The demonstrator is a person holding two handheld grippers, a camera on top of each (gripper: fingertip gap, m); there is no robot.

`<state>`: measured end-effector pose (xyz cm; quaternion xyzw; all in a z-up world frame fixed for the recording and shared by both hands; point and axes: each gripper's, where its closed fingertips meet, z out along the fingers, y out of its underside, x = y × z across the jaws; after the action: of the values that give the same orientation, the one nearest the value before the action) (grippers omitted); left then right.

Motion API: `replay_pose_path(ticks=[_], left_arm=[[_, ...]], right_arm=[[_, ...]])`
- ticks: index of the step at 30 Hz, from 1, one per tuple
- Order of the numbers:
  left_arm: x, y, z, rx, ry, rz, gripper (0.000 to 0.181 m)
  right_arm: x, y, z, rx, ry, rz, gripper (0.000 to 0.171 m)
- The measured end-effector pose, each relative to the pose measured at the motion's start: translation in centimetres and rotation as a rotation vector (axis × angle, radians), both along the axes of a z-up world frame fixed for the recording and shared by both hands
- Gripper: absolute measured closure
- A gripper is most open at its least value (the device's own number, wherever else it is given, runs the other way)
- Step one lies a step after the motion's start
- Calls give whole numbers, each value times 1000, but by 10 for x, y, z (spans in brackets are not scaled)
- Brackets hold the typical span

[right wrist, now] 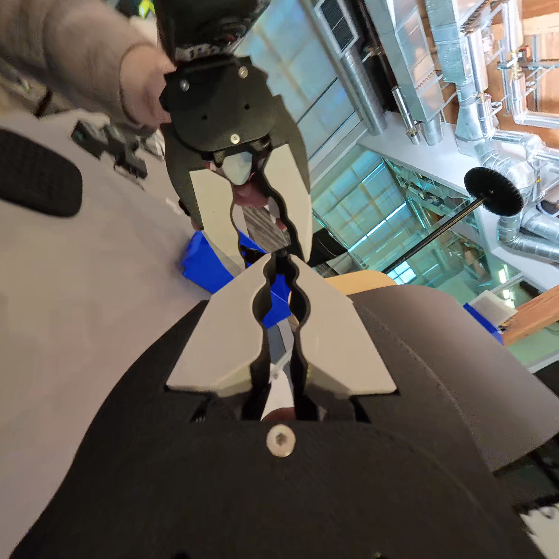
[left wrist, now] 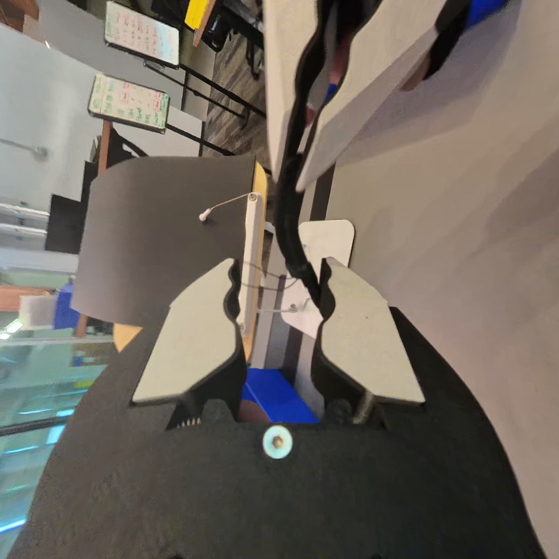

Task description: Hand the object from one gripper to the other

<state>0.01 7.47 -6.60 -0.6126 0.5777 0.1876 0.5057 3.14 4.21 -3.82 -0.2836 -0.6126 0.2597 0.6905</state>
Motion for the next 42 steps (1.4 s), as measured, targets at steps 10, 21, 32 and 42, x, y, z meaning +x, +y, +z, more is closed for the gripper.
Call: replay_pose_path(ticks=[10, 21, 32, 42], left_arm=[[-14, -20, -41, -301, -286, 27, 129], [55, -30, -4, -506, -1132, -320, 120], [34, -29, 48, -356, -1398, -399, 153], [28, -29, 51, -273, -1275, -367, 171]], right_arm=[[11, 9, 19, -192, 136, 67, 169], [3, -7, 23, -319, 211, 181, 169], [2, -5, 23, -319, 253, 166, 169], [2, -3, 22, -368, 258, 187, 169]])
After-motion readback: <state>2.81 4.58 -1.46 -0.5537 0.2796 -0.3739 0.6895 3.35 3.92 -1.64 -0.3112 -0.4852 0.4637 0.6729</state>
